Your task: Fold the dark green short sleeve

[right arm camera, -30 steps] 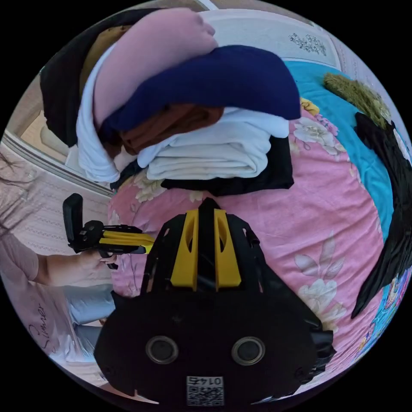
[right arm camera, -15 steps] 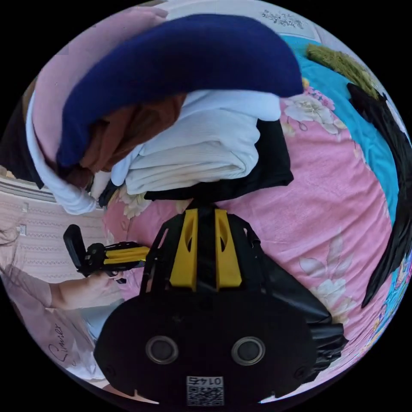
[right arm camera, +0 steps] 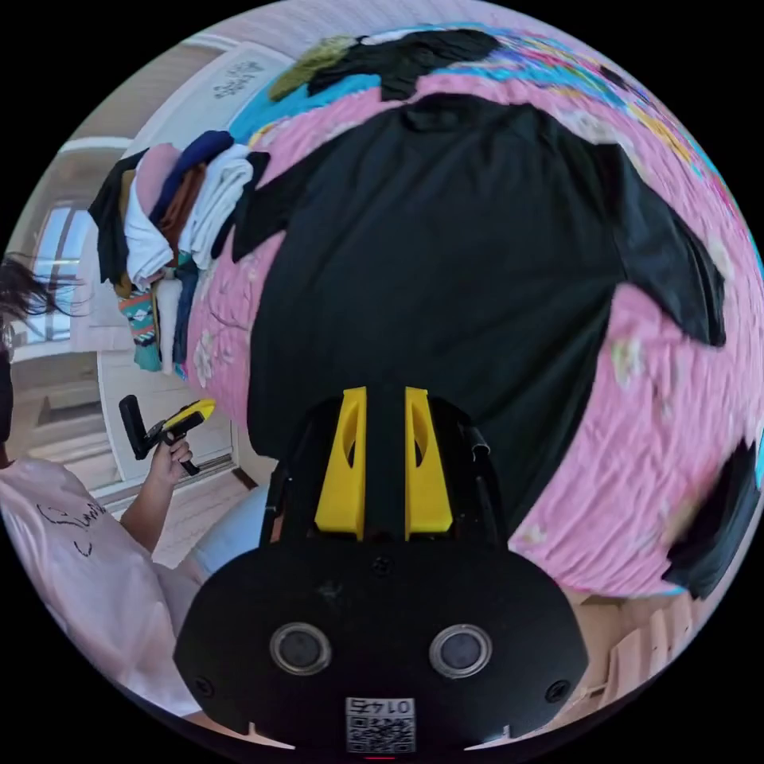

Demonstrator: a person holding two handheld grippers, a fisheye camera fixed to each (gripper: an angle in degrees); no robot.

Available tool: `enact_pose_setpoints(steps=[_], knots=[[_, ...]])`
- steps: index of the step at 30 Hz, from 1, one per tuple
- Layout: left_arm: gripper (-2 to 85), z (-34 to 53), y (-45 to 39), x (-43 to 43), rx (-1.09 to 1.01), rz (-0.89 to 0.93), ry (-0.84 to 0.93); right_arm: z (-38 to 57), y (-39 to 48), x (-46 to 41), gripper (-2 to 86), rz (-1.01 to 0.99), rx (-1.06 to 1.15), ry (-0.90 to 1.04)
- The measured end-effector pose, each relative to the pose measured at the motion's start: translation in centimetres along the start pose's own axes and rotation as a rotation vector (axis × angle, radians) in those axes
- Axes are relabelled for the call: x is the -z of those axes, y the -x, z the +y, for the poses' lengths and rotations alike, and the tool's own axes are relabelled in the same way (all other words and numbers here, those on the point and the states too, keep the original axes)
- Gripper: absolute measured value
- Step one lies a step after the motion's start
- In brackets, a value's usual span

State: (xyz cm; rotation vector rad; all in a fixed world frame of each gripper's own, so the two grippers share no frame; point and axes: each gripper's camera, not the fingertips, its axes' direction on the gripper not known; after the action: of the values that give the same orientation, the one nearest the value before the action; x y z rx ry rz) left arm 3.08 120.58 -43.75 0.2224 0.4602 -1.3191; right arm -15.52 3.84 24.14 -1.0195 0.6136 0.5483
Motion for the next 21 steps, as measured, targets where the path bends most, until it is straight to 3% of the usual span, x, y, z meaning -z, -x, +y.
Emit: enact_pose_setpoints(steps=[4, 11, 16, 21], knots=[[7.2, 1.7, -2.5, -3.3, 0.009, -0.067, 0.029, 10.9, -8.6, -2.6, 9.2, -0.002, -0.176, 0.116], [8.6, 1.7, -6.0, -10.8, -0.051, -0.140, 0.131, 19.4, -17.0, -8.6, 13.1, -0.046, -0.069, 0.114], [7.5, 1.9, -7.7, -15.6, -0.181, -0.259, 0.183, 23.6, -20.2, -12.7, 7.0, 0.037, -0.021, -0.024], [-0.4, 3.5, -8.3, -17.1, -0.226, -0.217, 0.186, 28.0, -23.8, -14.6, 1.5, -0.075, 0.064, -0.070]])
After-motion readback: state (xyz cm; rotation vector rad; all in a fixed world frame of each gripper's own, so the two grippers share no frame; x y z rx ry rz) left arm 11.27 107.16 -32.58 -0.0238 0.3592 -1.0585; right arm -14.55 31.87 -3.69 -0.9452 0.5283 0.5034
